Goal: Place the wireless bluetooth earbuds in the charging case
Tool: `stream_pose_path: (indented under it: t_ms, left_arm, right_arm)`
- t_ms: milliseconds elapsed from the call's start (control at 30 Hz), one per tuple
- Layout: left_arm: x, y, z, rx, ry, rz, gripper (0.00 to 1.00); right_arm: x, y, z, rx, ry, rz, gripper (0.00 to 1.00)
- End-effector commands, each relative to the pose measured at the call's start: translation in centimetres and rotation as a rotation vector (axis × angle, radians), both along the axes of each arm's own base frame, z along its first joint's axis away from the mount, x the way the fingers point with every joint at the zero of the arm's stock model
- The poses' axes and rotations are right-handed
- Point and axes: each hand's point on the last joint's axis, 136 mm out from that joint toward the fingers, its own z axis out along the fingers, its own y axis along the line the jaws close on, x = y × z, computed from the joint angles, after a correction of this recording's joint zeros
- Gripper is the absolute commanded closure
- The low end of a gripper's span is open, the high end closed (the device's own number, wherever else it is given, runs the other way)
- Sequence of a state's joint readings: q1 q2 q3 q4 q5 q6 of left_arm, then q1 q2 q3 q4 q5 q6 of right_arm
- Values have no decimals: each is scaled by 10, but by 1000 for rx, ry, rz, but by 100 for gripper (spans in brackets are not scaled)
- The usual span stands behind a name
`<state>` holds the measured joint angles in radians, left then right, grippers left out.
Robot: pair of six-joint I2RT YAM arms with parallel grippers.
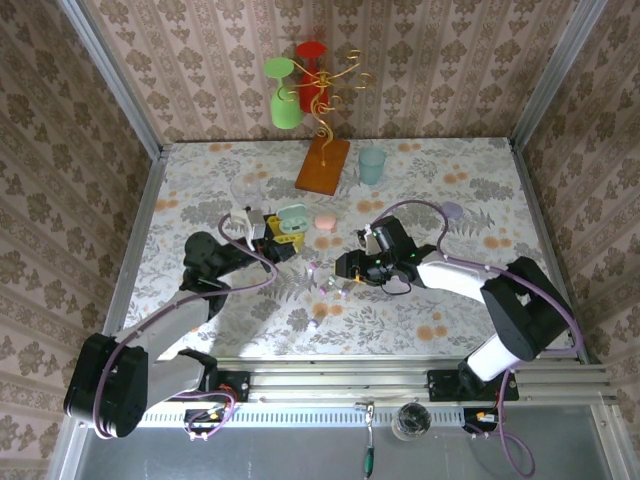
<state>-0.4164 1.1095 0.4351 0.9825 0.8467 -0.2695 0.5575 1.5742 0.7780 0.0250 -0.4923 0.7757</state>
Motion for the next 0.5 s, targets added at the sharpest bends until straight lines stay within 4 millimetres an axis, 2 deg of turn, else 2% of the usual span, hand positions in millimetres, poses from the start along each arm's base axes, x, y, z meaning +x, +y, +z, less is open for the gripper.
stream_pose_path:
  t_ms: [0, 200, 467]
  left_arm:
    - [-1, 2, 4, -8, 18, 5, 68]
    - [-2, 2, 4, -5, 11, 11, 68]
    - [-3, 0, 1, 5, 12, 9, 67]
  right_arm:
    - [17, 12, 6, 33, 6, -49, 44]
    - [22, 27, -9, 26, 37, -20, 46]
    - [31, 30, -25, -17, 44, -11, 48]
